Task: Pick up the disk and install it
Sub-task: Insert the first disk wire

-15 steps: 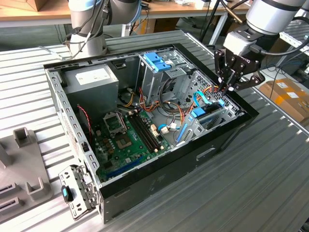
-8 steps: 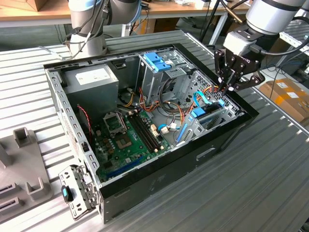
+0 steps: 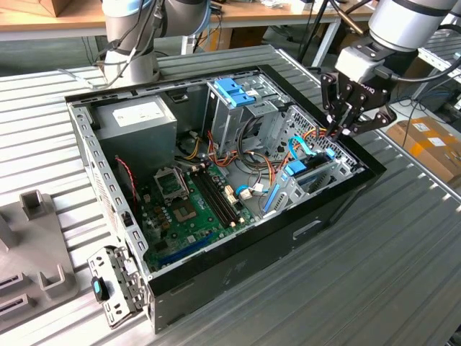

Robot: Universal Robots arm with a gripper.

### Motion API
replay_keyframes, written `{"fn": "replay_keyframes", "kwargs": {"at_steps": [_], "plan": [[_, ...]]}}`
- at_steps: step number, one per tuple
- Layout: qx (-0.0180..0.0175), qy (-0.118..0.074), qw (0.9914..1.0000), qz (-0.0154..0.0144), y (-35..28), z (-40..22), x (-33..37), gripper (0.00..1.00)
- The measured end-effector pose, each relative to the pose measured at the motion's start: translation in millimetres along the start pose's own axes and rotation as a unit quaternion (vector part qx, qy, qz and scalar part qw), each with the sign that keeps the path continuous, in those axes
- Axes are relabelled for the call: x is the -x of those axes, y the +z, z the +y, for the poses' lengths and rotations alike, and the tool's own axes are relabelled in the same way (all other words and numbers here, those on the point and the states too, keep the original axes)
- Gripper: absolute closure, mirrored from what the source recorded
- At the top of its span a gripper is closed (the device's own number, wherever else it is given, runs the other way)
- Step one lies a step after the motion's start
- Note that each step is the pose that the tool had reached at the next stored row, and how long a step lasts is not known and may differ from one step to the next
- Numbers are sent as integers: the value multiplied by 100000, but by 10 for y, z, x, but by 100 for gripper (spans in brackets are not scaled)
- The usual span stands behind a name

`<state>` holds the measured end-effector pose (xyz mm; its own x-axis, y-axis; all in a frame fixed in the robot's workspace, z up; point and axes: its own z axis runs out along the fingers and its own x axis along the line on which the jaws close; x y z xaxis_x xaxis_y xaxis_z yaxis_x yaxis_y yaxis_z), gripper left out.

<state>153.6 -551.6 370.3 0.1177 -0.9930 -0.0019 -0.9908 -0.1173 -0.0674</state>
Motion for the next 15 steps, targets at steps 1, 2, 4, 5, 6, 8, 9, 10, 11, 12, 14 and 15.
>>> {"fn": "replay_keyframes", "kwargs": {"at_steps": [1, 2, 4, 5, 6, 8, 9, 10, 11, 12, 14, 15], "plan": [[0, -91, 100000, -10, 1, -14, -2, 76], [0, -197, 100000, -14, 2, -28, -3, 76], [3, -465, 99999, -32, 3, -46, -5, 76], [0, -1067, 99994, -78, 4, -61, -7, 76], [1, -1920, 99981, -142, 5, -69, -8, 76], [4, -2925, 99957, -216, 5, -75, -9, 76], [4, -3580, 99936, -263, 6, -80, -9, 76], [5, -4120, 99915, -301, 7, -88, -11, 76], [9, -4954, 99877, -351, 8, -102, -12, 76], [10, -5924, 99824, -414, 9, -120, -14, 76], [10, -6579, 99782, -461, 10, -128, -15, 76], [13, -6798, 99768, -475, 9, -133, -16, 76]]}}
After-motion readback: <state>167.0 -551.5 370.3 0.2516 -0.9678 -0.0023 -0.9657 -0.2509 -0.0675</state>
